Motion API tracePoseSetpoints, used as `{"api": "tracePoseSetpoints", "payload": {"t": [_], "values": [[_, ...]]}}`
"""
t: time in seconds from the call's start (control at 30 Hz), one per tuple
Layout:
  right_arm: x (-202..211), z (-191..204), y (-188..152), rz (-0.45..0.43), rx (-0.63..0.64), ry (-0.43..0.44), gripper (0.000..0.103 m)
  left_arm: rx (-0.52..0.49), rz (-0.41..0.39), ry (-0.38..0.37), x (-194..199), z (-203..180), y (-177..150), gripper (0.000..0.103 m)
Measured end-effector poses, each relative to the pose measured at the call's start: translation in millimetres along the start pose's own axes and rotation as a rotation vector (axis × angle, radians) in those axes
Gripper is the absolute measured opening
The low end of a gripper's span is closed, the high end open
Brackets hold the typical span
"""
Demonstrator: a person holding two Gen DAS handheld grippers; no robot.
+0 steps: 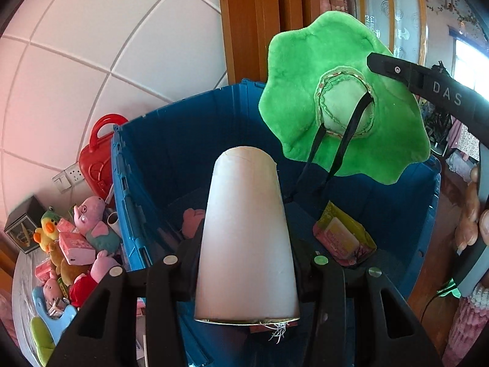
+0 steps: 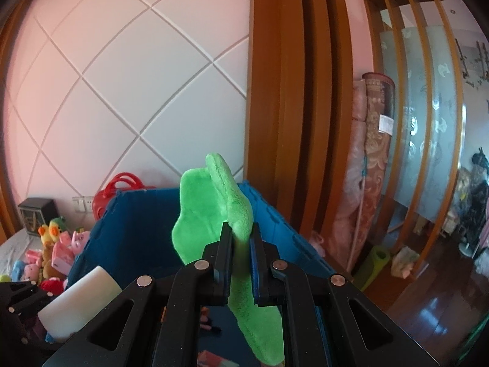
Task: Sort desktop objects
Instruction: 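Open both tools to drop the paper roll and green hat into the crate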
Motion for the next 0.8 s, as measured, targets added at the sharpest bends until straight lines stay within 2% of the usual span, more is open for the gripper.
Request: {"api": "tracePoseSetpoints", "payload": {"t": [0.07, 0.1, 0.13, 0.5, 0.63, 0.7, 0.8], "values": [[-2, -1, -4, 0.006, -0.001, 0.006, 0.01, 0.015, 0.007, 0.01, 1, 1, -1, 0.068], [-2, -1, -5, 0.009, -0.002, 0.009, 0.01, 0.012, 0.01, 0.018, 1, 1, -1, 0.083], [-2, -1, -6, 0.009, -0.004, 0.01, 0.01, 0.009, 0.002, 0.02, 3, 0, -2, 0.085], [-10, -10, -23, 0.07, -0.027, -0.005, 0.012, -0.011, 0.005, 0.02, -1, -2, -7, 0.088], [-12, -17, -29, 0.085, -0.057, -0.023, 0.021, -0.009, 0.006, 0.019, -1, -1, -8, 0.088], [-12, -19, -30, 0.089, -0.063, -0.025, 0.022, -0.007, 0.006, 0.016, -1, 0, -8, 0.088], [-10, -19, -30, 0.094, -0.056, -0.031, 0.035, -0.005, 0.004, 0.014, -1, 0, -8, 0.088]]}}
Point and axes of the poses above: each gripper's, at about its wrist camera, not at the fingertips, and x roughly against the way its jaws point, z to its left, y to its top, the point moved 6 cm from there along -x, roughly the way its jaws point, and after that the axes turned 6 degrees about z, right-handed, at the moved point
